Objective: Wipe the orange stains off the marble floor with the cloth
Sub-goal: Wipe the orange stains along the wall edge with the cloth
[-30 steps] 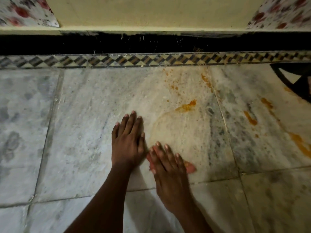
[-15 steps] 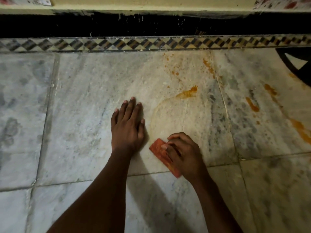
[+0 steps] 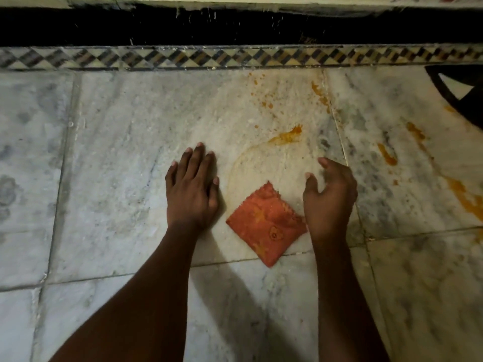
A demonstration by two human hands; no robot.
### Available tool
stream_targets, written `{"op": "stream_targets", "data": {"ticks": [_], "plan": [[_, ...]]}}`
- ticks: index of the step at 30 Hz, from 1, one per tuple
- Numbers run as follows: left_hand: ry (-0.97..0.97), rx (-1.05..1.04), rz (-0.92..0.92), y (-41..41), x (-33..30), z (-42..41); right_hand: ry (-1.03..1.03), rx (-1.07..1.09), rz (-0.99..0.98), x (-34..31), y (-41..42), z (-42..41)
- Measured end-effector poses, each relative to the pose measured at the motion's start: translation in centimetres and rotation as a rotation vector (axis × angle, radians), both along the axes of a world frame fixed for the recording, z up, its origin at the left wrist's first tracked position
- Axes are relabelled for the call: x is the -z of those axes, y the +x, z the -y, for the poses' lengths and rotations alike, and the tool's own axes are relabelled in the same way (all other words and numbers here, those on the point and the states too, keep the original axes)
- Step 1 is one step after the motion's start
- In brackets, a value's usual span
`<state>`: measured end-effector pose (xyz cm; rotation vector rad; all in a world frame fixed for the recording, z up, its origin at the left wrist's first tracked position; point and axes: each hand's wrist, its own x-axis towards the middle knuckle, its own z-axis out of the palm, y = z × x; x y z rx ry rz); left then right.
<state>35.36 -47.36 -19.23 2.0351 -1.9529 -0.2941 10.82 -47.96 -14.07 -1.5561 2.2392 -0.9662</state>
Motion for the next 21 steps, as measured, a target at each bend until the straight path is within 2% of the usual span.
{"op": "stream_targets", "data": {"ticks": [1, 3, 5, 7, 12, 18, 21], "plan": [[0.002, 0.001, 0.006, 0.0, 0.0, 0.1, -0.098, 0.015, -0.063, -0.2, 0.3, -0.2], [0.009, 0.000, 0.008, 0.0, 0.0, 0.0, -0.154, -0.138, -0.106, -0.4, 2.1, -1.7], [0.012, -0.001, 0.008, -0.1, 0.0, 0.0, -0.035, -0.360, -0.143, 0.5, 4.6, -4.6], [0.011, -0.001, 0.010, -0.1, -0.1, 0.0, 0.092, -0.489, -0.252, 2.7, 6.3, -8.0], [-0.002, -0.003, 0.000, -0.1, -0.1, -0.1, 0.177, -0.390, -0.410, 5.8, 6.4, -9.5], [0.001, -0.011, -0.007, -0.2, -0.1, -0.1, 0.311, -0.091, -0.356, 5.5, 9.2, 1.6], [-0.006, -0.008, -0.007, -0.1, 0.0, -0.1, 0.296, -0.204, -0.378, 5.4, 9.9, 2.3]]}}
